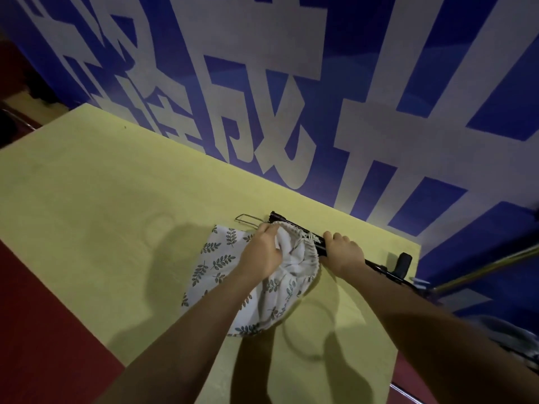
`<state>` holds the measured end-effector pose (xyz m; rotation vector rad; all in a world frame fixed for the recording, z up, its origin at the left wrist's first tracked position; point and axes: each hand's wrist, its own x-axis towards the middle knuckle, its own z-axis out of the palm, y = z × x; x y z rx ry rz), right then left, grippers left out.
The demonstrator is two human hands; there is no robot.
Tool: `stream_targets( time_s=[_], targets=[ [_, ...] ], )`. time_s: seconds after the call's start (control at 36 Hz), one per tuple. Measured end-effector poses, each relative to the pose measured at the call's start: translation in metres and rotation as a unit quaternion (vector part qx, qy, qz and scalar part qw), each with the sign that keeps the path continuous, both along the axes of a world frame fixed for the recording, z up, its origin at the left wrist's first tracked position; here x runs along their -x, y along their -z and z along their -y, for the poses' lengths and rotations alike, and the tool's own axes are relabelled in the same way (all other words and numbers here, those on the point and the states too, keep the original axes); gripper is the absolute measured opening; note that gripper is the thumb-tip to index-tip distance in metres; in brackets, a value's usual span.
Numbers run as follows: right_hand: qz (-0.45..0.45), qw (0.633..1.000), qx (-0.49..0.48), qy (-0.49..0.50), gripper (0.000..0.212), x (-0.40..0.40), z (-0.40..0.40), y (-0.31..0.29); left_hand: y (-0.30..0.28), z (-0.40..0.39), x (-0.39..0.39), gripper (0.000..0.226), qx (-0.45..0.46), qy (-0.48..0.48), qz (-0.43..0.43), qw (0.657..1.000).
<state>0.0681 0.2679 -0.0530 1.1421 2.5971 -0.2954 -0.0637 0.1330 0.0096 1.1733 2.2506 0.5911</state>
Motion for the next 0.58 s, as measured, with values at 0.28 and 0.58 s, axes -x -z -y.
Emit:
stream_targets(
  time_s=[0.28,0.58],
  targets=[
    [-0.091,0.995,-0.028,0.012,0.050,-0.006,0.011,-0.036,-0.001,0.013,0.010,0.066,0.016,0.031,0.016,0.999],
    [-0.209,0.975,-0.068,0.045,0.037,-0.042,0.050,-0.087,-0.027,0.033,0.013,0.067,-0.015,0.045,0.051,0.998]
  ],
)
